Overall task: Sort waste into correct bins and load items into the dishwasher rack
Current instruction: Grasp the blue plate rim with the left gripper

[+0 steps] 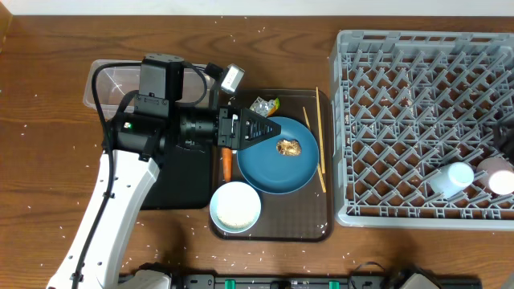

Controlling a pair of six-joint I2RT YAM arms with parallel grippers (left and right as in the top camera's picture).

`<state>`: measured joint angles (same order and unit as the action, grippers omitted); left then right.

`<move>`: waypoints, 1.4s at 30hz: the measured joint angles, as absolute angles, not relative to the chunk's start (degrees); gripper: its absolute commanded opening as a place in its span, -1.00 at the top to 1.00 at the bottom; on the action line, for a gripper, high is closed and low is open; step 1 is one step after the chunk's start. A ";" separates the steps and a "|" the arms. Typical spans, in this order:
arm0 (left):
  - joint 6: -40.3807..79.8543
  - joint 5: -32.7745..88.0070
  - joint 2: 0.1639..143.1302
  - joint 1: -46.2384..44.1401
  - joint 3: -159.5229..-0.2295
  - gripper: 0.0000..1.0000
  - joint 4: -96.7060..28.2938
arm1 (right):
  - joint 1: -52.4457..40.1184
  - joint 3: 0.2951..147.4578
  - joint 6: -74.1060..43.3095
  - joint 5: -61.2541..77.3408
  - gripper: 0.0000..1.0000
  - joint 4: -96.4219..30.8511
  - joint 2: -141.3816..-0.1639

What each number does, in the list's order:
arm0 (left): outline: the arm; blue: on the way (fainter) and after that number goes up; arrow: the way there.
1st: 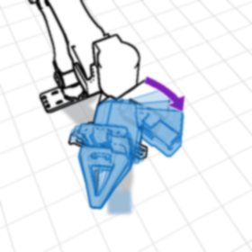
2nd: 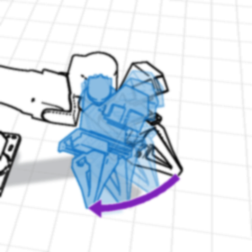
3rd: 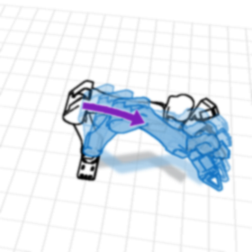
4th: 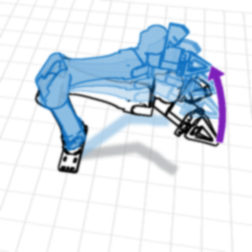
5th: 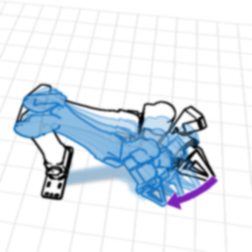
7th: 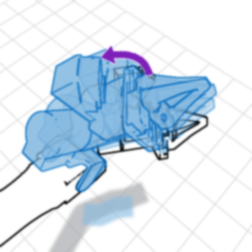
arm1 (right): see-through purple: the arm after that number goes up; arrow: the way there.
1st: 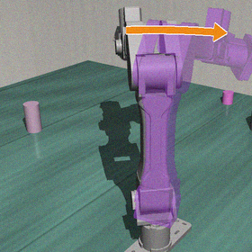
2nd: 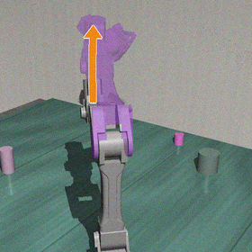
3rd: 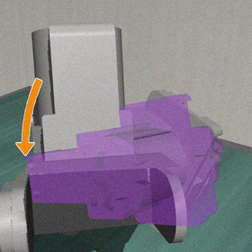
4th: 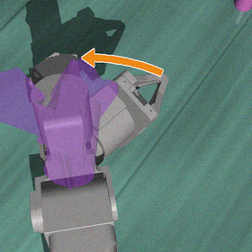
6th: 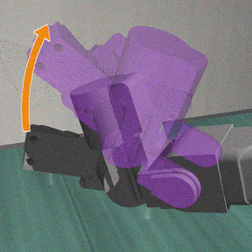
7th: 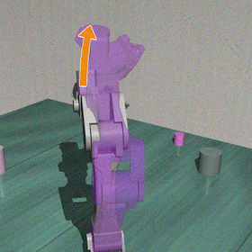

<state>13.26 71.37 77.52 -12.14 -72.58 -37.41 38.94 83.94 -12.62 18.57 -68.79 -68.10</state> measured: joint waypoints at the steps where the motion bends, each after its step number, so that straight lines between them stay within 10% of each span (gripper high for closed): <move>1: 13.30 71.11 77.52 -12.16 -72.58 -0.83 -37.65 | 38.54 83.79 -13.13 17.26 -0.01 -69.17 -68.45; 22: 13.15 8.69 77.91 -30.24 -72.44 -0.35 -61.23 | 23.18 79.75 -0.60 35.94 -0.29 -68.69 -73.97; 42: 18.09 0.43 82.37 -30.92 -68.64 -0.22 -55.68 | 20.56 79.75 -0.14 34.28 -0.41 -67.79 -73.97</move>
<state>18.09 0.43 82.37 -30.92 -68.64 -55.68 20.56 79.75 -0.14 34.28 -67.79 -73.97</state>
